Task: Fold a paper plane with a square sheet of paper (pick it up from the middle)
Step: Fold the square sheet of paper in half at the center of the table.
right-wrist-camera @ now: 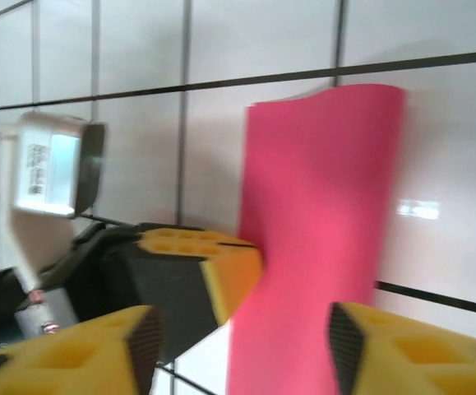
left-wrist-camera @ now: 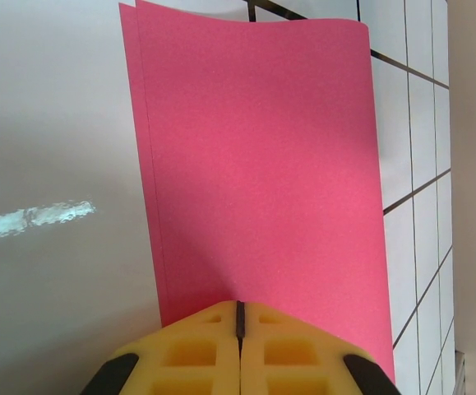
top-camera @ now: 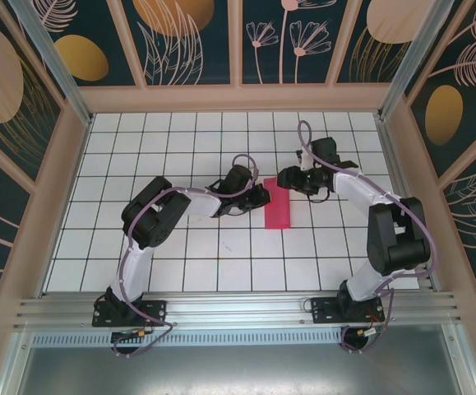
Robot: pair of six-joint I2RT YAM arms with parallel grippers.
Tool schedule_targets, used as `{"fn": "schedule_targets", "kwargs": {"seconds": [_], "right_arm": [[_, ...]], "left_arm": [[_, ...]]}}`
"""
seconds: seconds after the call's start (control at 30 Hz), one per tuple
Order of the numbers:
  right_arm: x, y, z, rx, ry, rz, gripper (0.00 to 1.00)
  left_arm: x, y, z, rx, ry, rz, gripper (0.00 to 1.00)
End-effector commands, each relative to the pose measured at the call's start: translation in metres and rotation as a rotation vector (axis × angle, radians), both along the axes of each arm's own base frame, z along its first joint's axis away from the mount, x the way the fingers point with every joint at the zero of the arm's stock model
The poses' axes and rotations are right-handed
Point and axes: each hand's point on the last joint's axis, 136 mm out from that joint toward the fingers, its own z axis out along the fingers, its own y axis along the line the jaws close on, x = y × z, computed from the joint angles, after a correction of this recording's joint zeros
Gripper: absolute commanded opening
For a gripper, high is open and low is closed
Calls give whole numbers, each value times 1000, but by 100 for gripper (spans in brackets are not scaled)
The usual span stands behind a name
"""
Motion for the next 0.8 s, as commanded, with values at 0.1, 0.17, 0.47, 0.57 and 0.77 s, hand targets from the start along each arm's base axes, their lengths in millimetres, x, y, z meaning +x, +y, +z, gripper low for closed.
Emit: {"fn": "schedule_targets", "kwargs": {"seconds": [0.1,0.17,0.47,0.57,0.77], "right_arm": [[-14,17,-13,121,67,52,38],[-15,15,-22,121,85,47,35],[-17,-1,-53,104,143,14,34],[-19,-7,-64,85,161,1,35],[-24,-14,-81,54,193,-13,37]], "left_arm": [[-14,11,-40,99,69,-16,8],[-14,11,-41,102,72,-15,8],[-13,10,-42,102,72,-16,8],[-13,10,-43,101,75,-16,8],[-14,9,-46,106,82,-20,8]]}}
